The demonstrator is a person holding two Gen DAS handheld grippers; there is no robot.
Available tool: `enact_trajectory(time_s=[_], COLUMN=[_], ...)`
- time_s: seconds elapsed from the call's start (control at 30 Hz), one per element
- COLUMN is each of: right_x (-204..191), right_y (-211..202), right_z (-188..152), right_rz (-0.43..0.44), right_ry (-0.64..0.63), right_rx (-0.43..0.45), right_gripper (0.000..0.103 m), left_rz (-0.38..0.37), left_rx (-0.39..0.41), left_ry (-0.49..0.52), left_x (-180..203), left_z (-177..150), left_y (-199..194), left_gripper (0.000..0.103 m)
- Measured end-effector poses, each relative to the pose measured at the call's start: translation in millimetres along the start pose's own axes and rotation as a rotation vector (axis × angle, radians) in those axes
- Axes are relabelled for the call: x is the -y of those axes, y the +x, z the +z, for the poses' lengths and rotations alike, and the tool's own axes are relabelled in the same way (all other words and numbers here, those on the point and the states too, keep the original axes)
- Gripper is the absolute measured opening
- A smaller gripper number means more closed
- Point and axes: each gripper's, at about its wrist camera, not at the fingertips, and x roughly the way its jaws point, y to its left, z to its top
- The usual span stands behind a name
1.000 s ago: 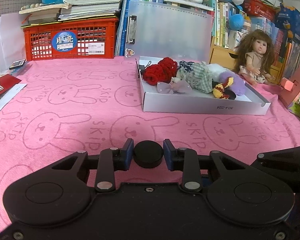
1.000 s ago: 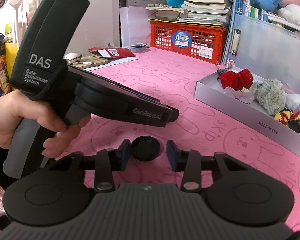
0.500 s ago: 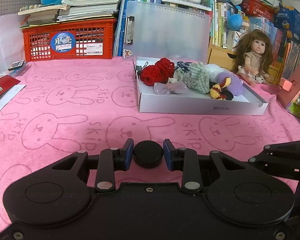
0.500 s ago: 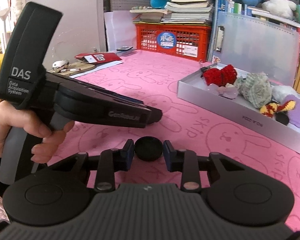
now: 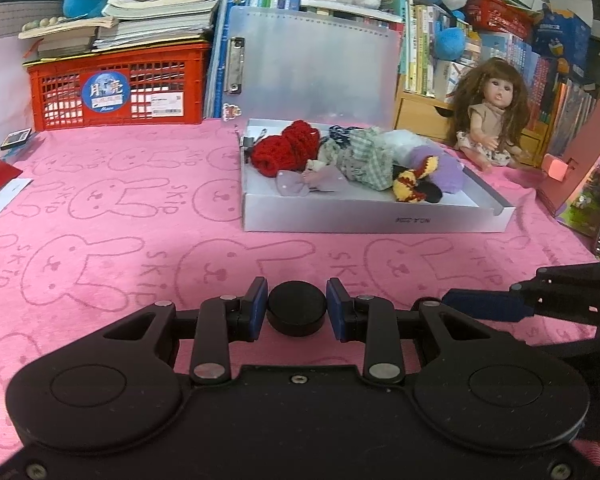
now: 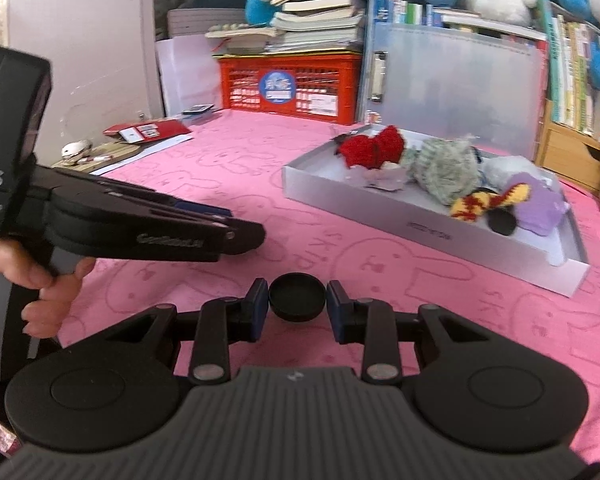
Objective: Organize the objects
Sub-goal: 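Carry the black lid toward the box with left tool while right tool carries its lid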
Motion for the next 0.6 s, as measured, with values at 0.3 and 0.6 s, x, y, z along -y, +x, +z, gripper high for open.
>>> enact_trajectory(time_s=[0.3,0.6], right_x=[24,41], right_y=[-6,-11], right_z=[-3,-4], right_rz=[-0.068,-0.121], right_ry=[0.075,0.117], right_rx=[-0.003,-0.001], right_gripper=[0.037,0.037], left_rz=[-0.035,-0.066], left_rx=[-0.003,0.003], left_ry=[0.018,0.041], left_x=[21,41], left_z=[2,8], left_y=[5,10], left_gripper=[0.03,0.03])
